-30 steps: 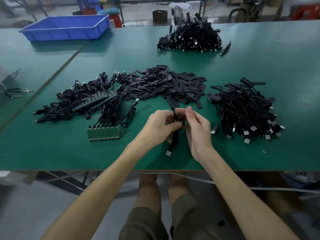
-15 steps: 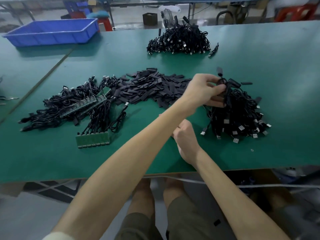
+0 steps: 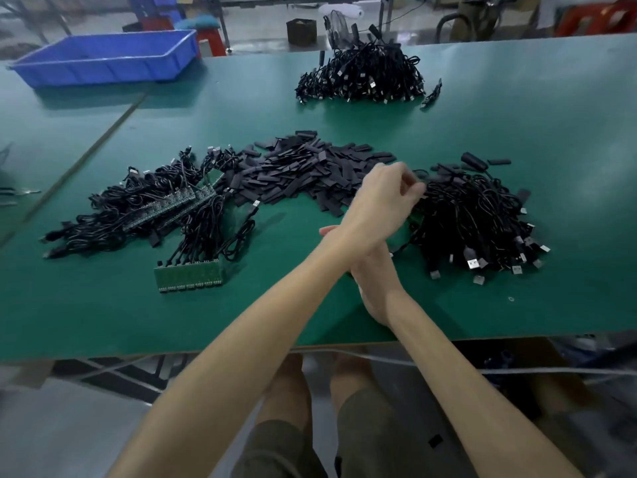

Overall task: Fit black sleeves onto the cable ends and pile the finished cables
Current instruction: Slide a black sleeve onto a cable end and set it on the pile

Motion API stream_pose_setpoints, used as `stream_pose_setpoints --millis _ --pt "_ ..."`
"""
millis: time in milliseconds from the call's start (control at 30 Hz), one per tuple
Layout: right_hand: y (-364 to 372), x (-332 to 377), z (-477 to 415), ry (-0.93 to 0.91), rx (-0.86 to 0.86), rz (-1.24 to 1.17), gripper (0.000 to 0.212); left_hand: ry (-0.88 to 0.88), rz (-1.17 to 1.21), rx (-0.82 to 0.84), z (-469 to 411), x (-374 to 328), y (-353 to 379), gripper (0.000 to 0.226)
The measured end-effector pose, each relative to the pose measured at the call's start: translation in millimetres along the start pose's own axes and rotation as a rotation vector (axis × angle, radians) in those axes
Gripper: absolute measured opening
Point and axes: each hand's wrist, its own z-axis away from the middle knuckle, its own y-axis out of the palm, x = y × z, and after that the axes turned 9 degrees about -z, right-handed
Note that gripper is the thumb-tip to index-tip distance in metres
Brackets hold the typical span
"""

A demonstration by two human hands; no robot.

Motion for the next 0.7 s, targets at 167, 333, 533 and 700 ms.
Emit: stream_pose_setpoints --millis 167,333,533,700 --pt "6.0 -2.9 -0.3 -0.120 -0.009 0.060 0.020 -0.168 -0.581 0.145 45.9 45.5 -59.8 0.023" --pt "4.5 -4.8 1.4 -0.108 0.021 0.049 0.022 -0.423 -0.853 0.274 82.5 84.2 -109.9 0.041" --pt "4.8 -4.9 2.8 -0.111 0.053 0.034 0.024 -0.544 -0.997 0.430 103.2 120.2 -133.9 0.037" --pt "4.3 -7.8 2.9 -0.118 0.072 0.072 0.022 -0.413 -0.691 0.286 104.3 128.7 -126.7 0.044"
